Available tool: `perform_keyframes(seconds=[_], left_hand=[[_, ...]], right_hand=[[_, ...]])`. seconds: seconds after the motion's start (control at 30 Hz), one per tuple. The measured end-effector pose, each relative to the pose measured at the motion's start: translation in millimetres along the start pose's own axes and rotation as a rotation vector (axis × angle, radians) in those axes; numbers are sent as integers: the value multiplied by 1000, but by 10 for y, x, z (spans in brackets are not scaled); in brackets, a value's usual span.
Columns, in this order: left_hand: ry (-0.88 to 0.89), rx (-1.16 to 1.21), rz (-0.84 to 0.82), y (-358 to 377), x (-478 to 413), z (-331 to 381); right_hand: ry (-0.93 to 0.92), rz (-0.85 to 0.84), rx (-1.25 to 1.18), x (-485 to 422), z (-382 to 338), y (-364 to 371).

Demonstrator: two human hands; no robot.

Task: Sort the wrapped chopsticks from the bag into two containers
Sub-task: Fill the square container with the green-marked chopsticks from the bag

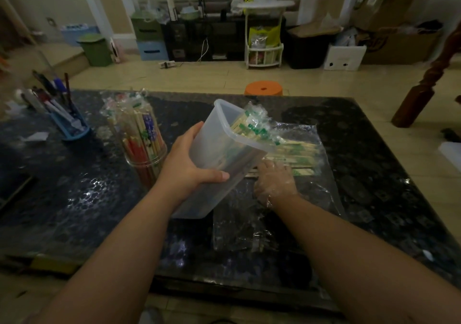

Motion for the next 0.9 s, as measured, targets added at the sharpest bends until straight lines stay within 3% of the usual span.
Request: perform_keyframes(seconds=[0.5, 0.67, 0.9], left_hand=[[-11, -9, -5, -10, 24, 4], [-7, -14, -8, -20, 39, 31], [-7, -75, -47, -20, 104, 117]], right_hand=[[-6, -59, 101, 204, 49, -63], [-123, 163, 46, 511, -26, -99], [-119, -11, -15, 1076, -123, -85]])
Point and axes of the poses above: each hand's wrist, its own x-axis away from the middle knuckle, its own y-axis out of the palm, z = x × y, the point moved 2 cm from there along -x, towards the middle knuckle, and after that the axes turned 9 degrees about -z, right-handed, at the moved point
